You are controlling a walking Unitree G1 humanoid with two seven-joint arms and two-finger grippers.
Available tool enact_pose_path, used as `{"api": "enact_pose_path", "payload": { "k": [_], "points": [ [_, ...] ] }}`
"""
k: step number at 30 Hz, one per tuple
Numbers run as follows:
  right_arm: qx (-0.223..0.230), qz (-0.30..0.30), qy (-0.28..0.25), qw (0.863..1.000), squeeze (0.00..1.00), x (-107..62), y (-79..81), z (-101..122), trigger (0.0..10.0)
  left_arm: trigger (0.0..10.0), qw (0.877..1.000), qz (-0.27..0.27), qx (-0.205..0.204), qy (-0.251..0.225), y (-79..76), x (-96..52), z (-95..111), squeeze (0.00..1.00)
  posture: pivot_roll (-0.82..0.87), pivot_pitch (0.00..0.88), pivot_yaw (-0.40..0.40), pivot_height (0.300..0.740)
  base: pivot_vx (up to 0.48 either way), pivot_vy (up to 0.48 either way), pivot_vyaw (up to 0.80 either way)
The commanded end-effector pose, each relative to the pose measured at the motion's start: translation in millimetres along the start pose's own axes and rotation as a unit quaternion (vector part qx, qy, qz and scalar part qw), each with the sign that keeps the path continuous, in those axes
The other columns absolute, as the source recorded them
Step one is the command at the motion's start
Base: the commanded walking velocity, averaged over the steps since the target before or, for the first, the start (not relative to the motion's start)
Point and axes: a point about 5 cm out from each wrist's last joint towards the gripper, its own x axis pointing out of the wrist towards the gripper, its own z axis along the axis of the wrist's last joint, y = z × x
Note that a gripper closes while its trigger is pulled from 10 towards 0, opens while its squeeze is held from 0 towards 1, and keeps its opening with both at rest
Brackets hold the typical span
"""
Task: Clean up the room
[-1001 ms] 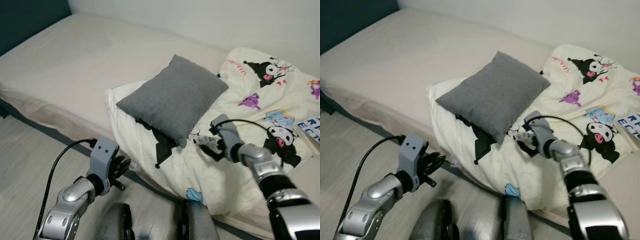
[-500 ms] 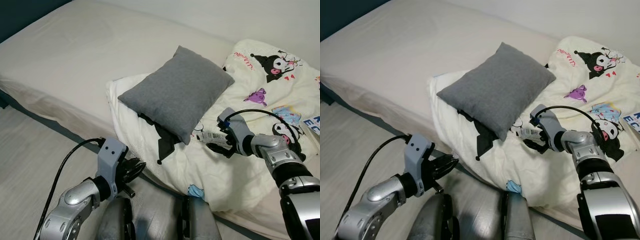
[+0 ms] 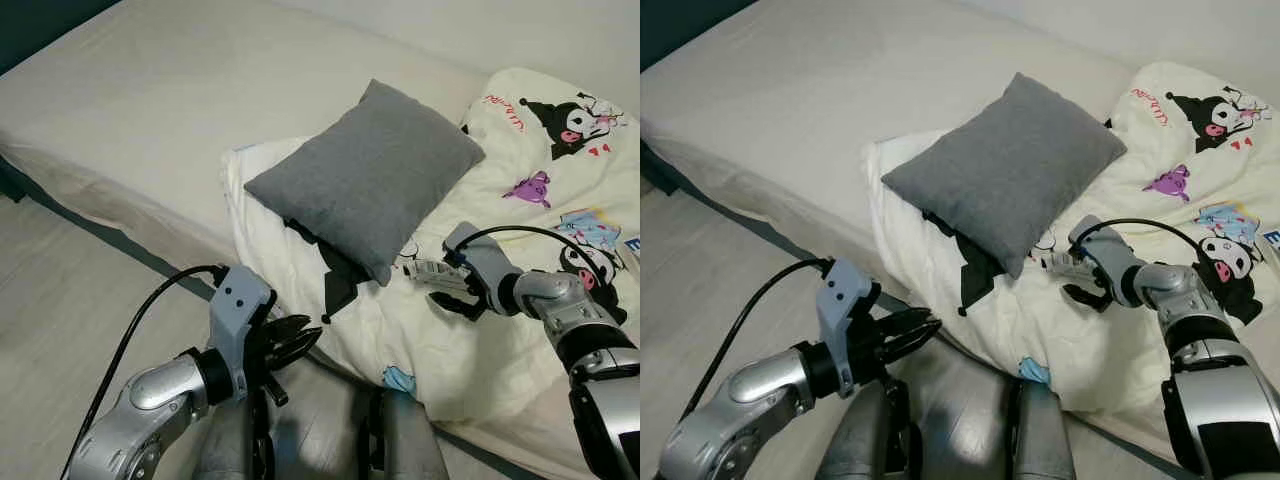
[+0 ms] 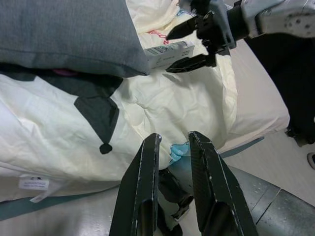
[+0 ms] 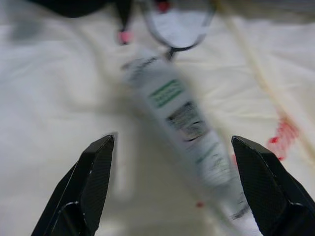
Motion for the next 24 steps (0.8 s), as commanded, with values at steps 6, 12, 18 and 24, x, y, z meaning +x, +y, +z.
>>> {"api": "enact_pose_path", "payload": {
  "k": [6, 12, 18, 24],
  "points": [
    [0.006, -0.055, 0.028, 0.998, 0.0, 0.3, 6.8, -22.1, 10.0, 10.0, 1.0, -0.029, 0.003, 0.007, -9.8, -4.0, 6.0, 0.0, 0.28, 0.421, 0.01, 0.621, 0.0, 0.0, 0.0],
    [0.026, -0.075, 0.033, 0.996, 0.0, 0.4, 9.4, -28.7, 10.0, 10.0, 0.999, -0.037, 0.006, 0.013, -11.7, -8.8, 10.1, 0.0, 0.3, 0.422, 0.018, 0.621, 0.0, 0.0, 0.0],
    [0.095, -0.064, 0.036, 0.993, 0.0, 1.6, 18.2, -38.8, 10.0, 10.0, 0.999, -0.026, 0.008, 0.019, -8.3, -10.6, 10.0, 0.0, 0.31, 0.424, 0.024, 0.621, 0.0, 0.0, 0.0],
    [0.167, -0.016, 0.024, 0.986, 0.0, 2.8, 29.6, -44.9, 10.0, 10.0, 1.0, -0.018, 0.011, 0.022, -5.0, -9.9, 11.6, 0.0, 0.32, 0.421, 0.031, 0.621, 0.0, 0.0, 0.0]
  ]
}}
